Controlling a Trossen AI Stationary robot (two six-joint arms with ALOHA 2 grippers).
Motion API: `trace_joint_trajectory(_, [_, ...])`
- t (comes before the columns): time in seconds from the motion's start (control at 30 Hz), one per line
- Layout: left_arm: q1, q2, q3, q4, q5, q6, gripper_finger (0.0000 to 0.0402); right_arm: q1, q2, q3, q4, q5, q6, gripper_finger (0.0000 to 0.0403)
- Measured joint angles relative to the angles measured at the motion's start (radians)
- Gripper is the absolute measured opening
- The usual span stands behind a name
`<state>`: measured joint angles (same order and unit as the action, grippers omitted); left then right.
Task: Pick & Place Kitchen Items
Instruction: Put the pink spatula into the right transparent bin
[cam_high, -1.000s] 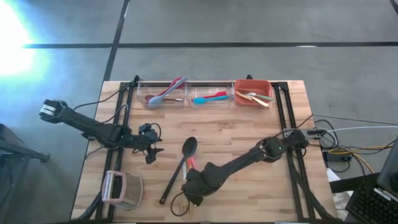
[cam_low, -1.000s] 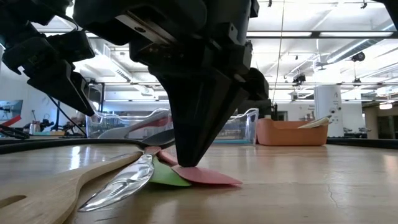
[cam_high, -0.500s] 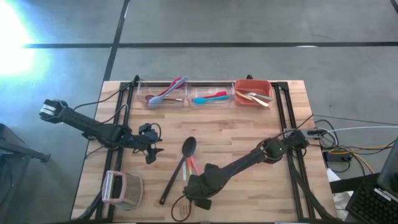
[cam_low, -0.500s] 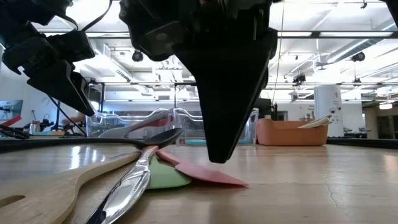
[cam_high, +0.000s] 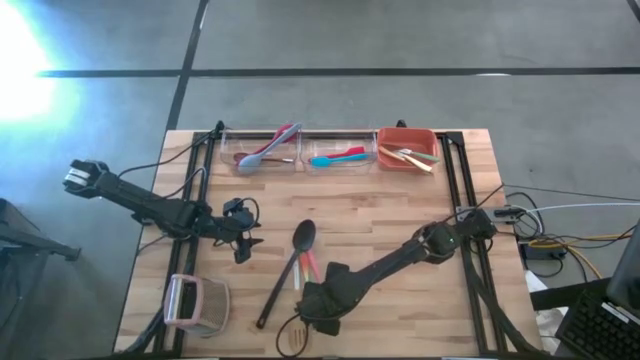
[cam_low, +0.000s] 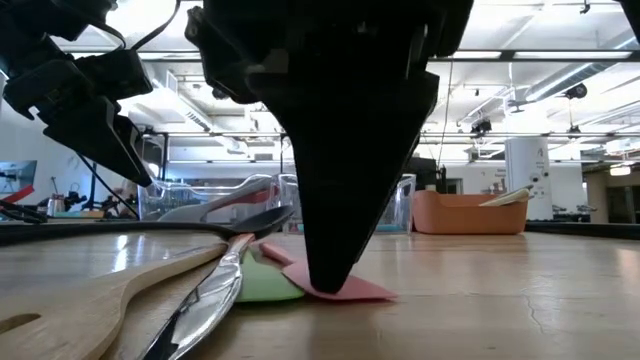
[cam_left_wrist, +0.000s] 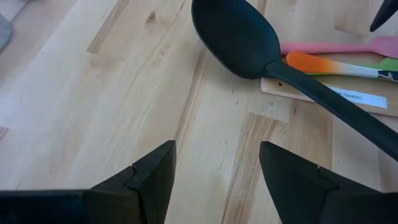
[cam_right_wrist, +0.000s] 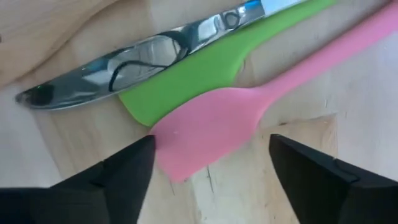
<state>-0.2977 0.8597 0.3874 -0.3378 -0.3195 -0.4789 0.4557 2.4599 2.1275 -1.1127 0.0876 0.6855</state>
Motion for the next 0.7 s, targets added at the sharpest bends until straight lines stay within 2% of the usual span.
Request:
trace_joint_trajectory(0.17, [0.0, 0.0, 0.0, 0.0, 0.0, 0.0, 0.0234, 0.0, 0.0, -0.003, 0.012, -0.007, 0.056, 0.0345])
trace_joint_trajectory(0.3, [0.0, 0.0, 0.0, 0.0, 0.0, 0.0, 0.0234, 0.0, 0.0, -0.002, 0.055, -0.061, 0.064, 0.0357])
trace_joint_trajectory(0.7, [0.001, 0.0, 0.0, -0.002, 0.0, 0.0, 0.0234, 0.003, -0.011, -0.073, 0.104, -0.014, 0.008, 0.0359])
